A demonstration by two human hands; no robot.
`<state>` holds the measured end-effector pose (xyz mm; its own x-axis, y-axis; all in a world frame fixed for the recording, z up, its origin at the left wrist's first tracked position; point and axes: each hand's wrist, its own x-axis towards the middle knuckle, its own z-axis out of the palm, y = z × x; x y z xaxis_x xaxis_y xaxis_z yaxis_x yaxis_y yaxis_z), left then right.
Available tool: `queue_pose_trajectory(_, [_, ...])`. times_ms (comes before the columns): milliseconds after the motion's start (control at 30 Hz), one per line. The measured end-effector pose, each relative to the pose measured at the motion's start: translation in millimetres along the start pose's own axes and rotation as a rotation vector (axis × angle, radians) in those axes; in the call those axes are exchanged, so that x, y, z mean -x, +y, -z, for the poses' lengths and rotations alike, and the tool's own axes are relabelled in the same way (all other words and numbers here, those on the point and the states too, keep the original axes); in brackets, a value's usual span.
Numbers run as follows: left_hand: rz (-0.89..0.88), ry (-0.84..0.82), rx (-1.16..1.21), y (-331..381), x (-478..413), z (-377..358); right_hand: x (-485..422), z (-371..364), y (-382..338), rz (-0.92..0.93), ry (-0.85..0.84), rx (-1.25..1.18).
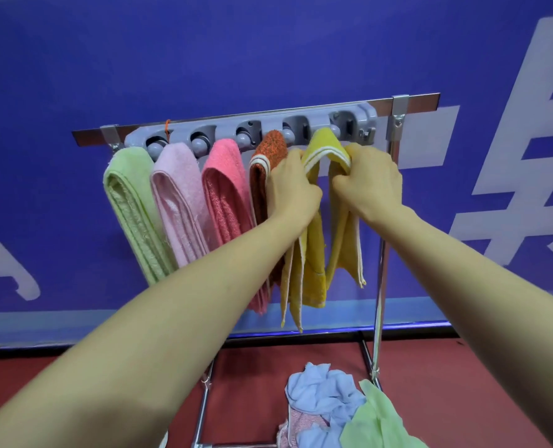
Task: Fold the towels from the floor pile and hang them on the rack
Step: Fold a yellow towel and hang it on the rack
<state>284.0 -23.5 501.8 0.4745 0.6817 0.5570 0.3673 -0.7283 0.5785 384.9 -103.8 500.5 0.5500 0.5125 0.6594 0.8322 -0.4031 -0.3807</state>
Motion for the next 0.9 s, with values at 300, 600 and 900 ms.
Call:
queue_pose_trajectory(300, [0.325, -0.095, 0.111, -41.4, 37.9, -31.1, 42.0, -37.8, 17.9, -0.272, -0.124, -0.212])
queue_pose_trajectory(600, [0.391, -0.227, 0.105, -75.8, 74.2, -42.7, 76.0, -49.4, 42.6, -0.177, -0.058, -0.157])
queue_pose_trajectory(900, [0.305, -0.122, 0.117, -49.7, 68.1, -33.1, 90.5, -54.8, 48.5, -0.108, -0.223, -0.034])
